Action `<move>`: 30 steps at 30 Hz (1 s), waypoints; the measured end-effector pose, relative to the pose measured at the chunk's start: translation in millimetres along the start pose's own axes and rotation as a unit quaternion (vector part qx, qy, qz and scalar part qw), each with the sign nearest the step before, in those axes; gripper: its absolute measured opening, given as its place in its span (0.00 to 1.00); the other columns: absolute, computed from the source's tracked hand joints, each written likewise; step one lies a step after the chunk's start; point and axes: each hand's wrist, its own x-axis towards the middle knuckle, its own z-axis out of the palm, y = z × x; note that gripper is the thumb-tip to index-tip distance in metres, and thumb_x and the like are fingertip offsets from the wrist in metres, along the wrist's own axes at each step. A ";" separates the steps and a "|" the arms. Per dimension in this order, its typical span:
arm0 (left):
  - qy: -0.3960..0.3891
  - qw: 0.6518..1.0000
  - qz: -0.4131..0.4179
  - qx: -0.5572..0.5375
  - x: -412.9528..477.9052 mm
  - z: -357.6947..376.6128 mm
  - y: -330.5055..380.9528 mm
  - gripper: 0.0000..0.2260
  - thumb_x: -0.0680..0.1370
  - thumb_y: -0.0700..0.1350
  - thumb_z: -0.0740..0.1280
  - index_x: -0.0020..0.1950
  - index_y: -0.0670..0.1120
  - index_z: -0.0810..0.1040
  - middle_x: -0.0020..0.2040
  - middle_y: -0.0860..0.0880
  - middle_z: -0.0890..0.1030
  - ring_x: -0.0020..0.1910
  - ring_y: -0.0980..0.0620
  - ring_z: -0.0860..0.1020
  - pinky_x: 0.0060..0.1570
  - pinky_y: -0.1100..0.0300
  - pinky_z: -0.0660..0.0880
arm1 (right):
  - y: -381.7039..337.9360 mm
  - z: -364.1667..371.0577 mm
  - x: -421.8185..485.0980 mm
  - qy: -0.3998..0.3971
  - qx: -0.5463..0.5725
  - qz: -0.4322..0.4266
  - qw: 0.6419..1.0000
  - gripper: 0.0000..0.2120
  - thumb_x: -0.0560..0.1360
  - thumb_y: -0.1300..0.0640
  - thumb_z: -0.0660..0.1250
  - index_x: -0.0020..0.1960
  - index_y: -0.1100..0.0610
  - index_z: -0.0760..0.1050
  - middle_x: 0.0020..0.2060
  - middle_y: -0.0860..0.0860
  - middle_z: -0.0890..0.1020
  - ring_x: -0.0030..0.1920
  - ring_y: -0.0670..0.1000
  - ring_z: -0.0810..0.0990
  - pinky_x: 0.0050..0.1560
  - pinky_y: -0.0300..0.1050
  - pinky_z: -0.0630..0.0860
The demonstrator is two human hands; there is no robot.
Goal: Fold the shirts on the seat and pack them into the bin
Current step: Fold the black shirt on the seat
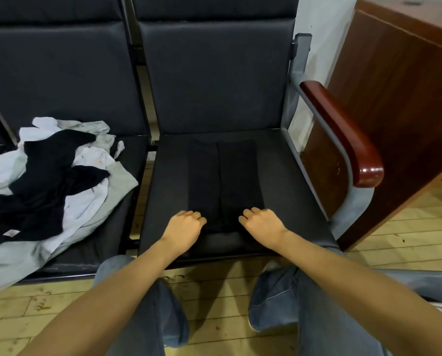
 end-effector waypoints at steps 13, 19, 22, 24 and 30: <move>-0.052 0.952 0.046 -0.297 -62.9 -109.2 -10.6 0.16 0.80 0.41 0.61 0.65 0.56 0.75 0.51 0.61 0.73 0.44 0.57 0.76 0.47 0.57 0.74 | 12.9 -87.6 -63.7 0.082 0.206 -0.095 0.970 0.13 0.76 0.59 0.61 0.58 0.54 0.78 0.50 0.49 0.80 0.48 0.50 0.77 0.57 0.46 0.71; 0.019 0.938 -0.057 -0.341 -18.0 -105.6 -49.1 0.17 0.80 0.37 0.59 0.65 0.53 0.75 0.51 0.53 0.74 0.48 0.50 0.77 0.52 0.54 0.74 | 39.3 -106.5 -3.6 0.078 0.242 -0.039 0.966 0.12 0.77 0.59 0.60 0.59 0.55 0.74 0.51 0.49 0.76 0.47 0.51 0.76 0.46 0.46 0.72; 0.005 0.927 -0.125 -0.354 15.8 -80.0 -66.4 0.17 0.81 0.37 0.58 0.67 0.50 0.73 0.54 0.51 0.74 0.55 0.53 0.74 0.53 0.64 0.69 | 59.2 -92.2 45.3 0.032 0.248 -0.009 0.968 0.11 0.77 0.60 0.60 0.59 0.54 0.74 0.53 0.50 0.75 0.51 0.52 0.75 0.48 0.47 0.72; -0.019 0.908 -0.184 -0.375 36.7 -52.1 -74.3 0.17 0.81 0.37 0.58 0.69 0.48 0.70 0.55 0.50 0.74 0.58 0.53 0.73 0.54 0.65 0.66 | 69.5 -73.0 75.8 -0.015 0.267 0.013 0.963 0.12 0.78 0.61 0.59 0.60 0.54 0.73 0.54 0.50 0.75 0.54 0.52 0.75 0.50 0.45 0.71; 0.036 0.850 -0.347 -0.395 58.2 15.2 -74.3 0.14 0.80 0.38 0.62 0.66 0.41 0.72 0.54 0.44 0.80 0.57 0.47 0.76 0.53 0.64 0.67 | 67.6 0.6 107.1 -0.040 0.369 0.122 0.921 0.17 0.80 0.61 0.59 0.68 0.55 0.70 0.61 0.53 0.74 0.62 0.52 0.73 0.62 0.45 0.70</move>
